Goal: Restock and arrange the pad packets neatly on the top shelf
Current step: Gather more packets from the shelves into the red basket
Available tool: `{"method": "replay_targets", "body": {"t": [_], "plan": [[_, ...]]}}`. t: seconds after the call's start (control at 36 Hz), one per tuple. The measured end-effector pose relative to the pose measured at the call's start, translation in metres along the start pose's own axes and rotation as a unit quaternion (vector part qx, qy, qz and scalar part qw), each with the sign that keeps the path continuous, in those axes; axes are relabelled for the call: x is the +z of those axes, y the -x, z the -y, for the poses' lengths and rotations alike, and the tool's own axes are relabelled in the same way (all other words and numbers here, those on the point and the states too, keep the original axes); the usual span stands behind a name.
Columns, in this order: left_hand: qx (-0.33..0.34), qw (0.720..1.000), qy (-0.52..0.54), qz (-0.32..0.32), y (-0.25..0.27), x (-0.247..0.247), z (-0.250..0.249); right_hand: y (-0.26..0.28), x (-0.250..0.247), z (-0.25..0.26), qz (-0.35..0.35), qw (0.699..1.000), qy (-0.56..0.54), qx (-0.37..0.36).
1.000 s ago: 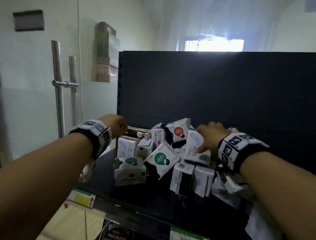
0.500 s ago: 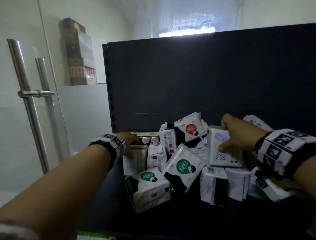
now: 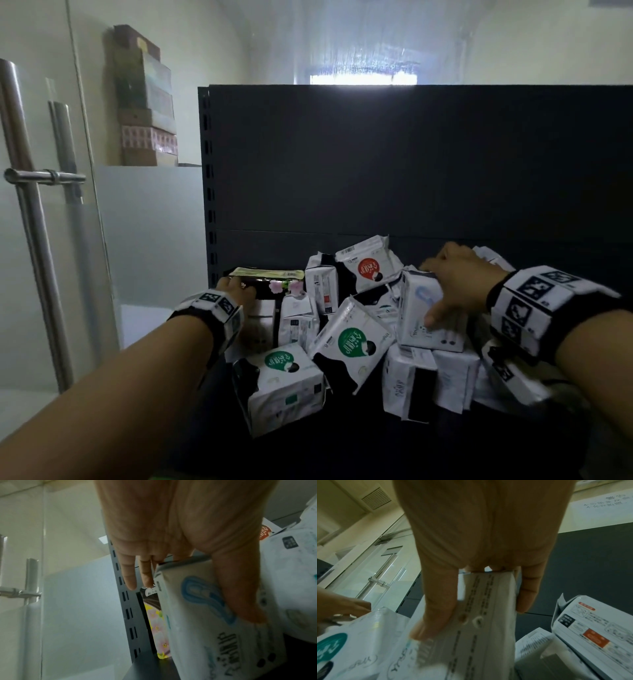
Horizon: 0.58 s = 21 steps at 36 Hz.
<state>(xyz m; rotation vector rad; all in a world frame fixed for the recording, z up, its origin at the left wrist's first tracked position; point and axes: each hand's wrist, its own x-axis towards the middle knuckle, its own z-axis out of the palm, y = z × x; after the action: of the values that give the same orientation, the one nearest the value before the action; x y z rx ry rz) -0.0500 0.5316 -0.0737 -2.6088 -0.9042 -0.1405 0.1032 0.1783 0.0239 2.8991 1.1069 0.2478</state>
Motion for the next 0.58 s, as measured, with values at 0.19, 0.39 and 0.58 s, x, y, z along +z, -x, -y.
{"method": "replay_targets", "body": {"t": [0.19,0.39,0.58], "plan": [[-0.064,0.990,0.124,0.002,0.037,-0.022,0.027,0.009,0.001,0.005,0.012,0.999,-0.052,0.003],[-0.111,0.934,0.319,-0.117,0.106,-0.076,0.037,0.040,-0.001,0.006,-0.103,0.989,-0.100,0.022],[0.039,0.799,0.588,-0.120,0.223,-0.127,0.021,0.143,-0.021,0.029,-0.083,0.912,-0.399,-0.033]]}}
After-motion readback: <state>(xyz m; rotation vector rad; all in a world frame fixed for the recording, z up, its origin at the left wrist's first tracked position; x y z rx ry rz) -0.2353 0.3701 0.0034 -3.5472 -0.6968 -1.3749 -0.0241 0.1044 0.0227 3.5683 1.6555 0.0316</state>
